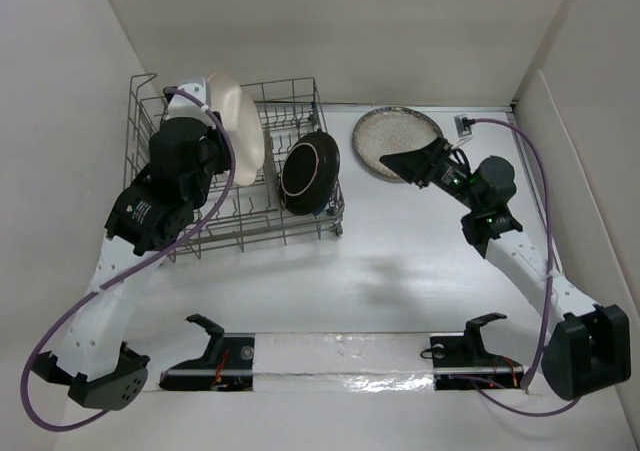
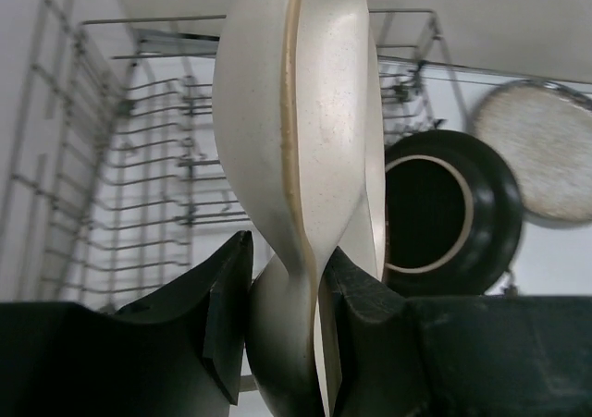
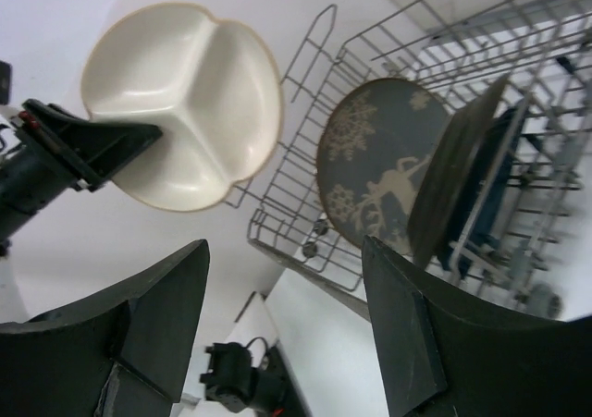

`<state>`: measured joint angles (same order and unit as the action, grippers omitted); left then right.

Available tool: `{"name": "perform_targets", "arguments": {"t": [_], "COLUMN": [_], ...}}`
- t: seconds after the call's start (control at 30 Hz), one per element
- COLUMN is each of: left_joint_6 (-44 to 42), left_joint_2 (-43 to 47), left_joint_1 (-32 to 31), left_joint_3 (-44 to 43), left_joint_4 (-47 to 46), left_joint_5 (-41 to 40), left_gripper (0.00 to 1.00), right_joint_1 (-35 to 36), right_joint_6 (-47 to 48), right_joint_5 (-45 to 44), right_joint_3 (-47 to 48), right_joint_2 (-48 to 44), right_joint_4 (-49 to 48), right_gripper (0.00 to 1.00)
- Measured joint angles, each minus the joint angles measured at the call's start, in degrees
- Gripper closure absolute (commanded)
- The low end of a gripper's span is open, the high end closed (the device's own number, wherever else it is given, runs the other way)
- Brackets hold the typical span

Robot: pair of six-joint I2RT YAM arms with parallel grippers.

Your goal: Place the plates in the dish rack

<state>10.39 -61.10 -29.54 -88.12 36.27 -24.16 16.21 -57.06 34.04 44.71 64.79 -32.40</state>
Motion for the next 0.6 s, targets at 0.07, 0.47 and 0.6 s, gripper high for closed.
{"name": "perform_targets", "arguments": {"t": [0.07, 0.47, 0.6], "left_joint_6": [-1.09, -3.56, -3.58], "left_joint_2": [-0.15, -10.75, -14.95], "left_joint_1": [0.04, 0.31, 0.31], "left_joint_3": [-1.16, -0.87, 2.89], "left_joint_4": [2.67, 4.83, 3.41], "left_joint_5": [-5.33, -16.02, -12.85], "left_gripper": [1.0, 1.0, 1.0], "right_joint_1": [-0.94, -1.64, -1.64], "right_joint_6": [2.38, 9.55, 10.29], "right_joint_5": [-0.59, -4.02, -4.52], "right_joint_3": [-1.29, -4.57, -5.57], "right_joint_2": [-2.05, -7.93, -7.93], "right_joint_4": [2.34, 9.38, 10.4], "right_gripper": [0.28, 0.28, 0.29]}}
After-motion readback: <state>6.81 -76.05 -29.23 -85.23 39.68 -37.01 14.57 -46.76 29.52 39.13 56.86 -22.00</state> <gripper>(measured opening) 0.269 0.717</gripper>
